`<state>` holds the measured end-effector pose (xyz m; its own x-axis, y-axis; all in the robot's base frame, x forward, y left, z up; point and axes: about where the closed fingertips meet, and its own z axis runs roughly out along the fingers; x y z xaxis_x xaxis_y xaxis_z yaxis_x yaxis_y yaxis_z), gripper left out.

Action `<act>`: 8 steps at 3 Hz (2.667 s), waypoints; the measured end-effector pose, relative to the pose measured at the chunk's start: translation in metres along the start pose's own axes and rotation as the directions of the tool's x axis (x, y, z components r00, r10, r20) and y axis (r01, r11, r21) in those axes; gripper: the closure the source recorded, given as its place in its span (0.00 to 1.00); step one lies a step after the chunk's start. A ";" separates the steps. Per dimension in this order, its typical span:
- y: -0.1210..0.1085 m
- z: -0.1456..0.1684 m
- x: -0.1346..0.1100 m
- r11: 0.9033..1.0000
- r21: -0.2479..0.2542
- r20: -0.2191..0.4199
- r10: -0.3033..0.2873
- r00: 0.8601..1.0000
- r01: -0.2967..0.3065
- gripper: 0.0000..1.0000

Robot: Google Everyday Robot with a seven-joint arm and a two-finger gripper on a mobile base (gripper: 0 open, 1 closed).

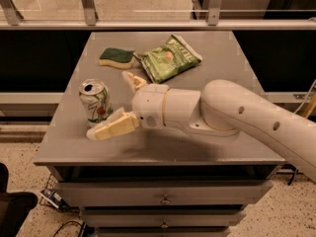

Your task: Knock 7up can over

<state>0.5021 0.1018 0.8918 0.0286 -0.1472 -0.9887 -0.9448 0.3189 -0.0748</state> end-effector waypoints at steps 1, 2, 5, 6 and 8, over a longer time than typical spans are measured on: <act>0.004 0.017 0.006 1.000 -0.010 0.074 0.024 0.997 -0.023 0.00; 0.008 0.035 0.005 1.000 -0.027 0.157 0.005 0.988 -0.001 0.18; 0.012 0.040 0.003 0.999 -0.039 0.166 0.002 0.986 0.005 0.87; 0.014 0.041 0.002 0.999 -0.042 0.167 0.001 0.986 0.007 1.00; 0.011 0.040 -0.008 0.997 -0.071 0.093 -0.036 0.995 0.042 1.00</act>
Offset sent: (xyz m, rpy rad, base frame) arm 0.0081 0.0536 -0.0136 0.2374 -0.1019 0.0663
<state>0.5042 0.1440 0.8932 0.0926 -0.0709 -0.9932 -0.9635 0.2454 -0.1073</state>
